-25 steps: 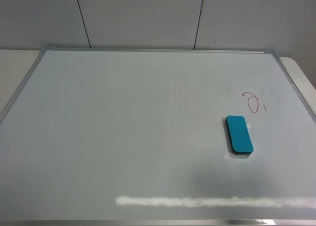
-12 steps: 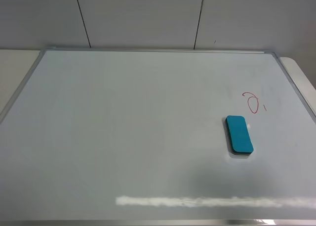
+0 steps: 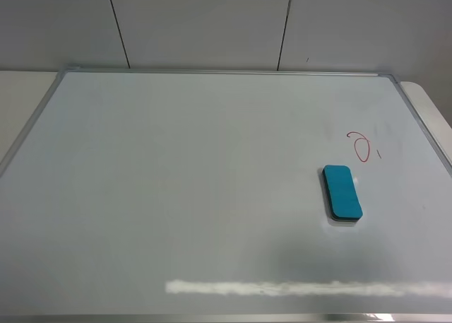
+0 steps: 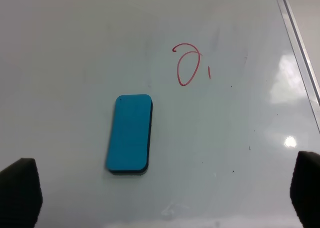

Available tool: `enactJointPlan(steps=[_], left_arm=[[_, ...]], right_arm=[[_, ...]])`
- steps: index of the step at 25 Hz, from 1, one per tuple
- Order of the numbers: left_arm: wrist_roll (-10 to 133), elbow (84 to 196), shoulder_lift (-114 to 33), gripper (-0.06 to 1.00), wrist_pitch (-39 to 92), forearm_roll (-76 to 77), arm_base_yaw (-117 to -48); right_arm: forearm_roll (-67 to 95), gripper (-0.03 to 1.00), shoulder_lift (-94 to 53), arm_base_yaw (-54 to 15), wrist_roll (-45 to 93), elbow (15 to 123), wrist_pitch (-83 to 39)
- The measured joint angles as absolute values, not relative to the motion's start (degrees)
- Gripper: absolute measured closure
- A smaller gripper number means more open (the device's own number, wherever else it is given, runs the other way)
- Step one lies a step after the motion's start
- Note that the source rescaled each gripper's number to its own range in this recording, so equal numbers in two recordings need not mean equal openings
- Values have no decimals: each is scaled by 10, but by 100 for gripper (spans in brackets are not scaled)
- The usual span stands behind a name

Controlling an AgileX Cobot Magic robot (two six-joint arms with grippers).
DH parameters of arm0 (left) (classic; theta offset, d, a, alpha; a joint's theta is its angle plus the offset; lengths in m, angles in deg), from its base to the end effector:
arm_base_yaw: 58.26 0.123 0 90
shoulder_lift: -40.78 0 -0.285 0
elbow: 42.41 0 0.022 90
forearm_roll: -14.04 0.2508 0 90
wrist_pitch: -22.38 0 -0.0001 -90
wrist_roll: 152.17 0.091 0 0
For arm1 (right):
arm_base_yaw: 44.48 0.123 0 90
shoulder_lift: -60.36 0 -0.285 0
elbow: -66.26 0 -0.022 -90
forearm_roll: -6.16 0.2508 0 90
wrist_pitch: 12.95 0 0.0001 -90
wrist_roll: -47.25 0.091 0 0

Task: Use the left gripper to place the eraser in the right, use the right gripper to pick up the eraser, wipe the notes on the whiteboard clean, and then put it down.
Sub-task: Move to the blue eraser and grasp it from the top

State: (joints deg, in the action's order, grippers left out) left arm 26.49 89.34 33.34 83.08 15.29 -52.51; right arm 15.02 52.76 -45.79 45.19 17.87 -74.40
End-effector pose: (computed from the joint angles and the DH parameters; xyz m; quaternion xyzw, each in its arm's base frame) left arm -0.0065 0.0011 0.2789 -0.0530 0.8481 0.0312 0.5262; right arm -0.0064 0.0125 0.2780 -0.0093 0.8520 0.0619 0.5197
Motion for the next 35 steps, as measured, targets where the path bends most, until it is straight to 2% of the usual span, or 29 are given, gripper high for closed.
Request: enactJointPlan(steps=[15,20,25,35], left_arm=[[265,893,333,-5,829,153,-525],[265,893,333,-5,829,153,-525],[265,893,333,-5,828,153,-525],[265,893,333,-5,828,153,-525]], right_arm=[[150,-3,528,-458,456,179,-744],[124,-3,517,-458,517,179,-736],[120,-3,420,-458,571,208,-716],[122,-3,102,-458,595,337,-712]])
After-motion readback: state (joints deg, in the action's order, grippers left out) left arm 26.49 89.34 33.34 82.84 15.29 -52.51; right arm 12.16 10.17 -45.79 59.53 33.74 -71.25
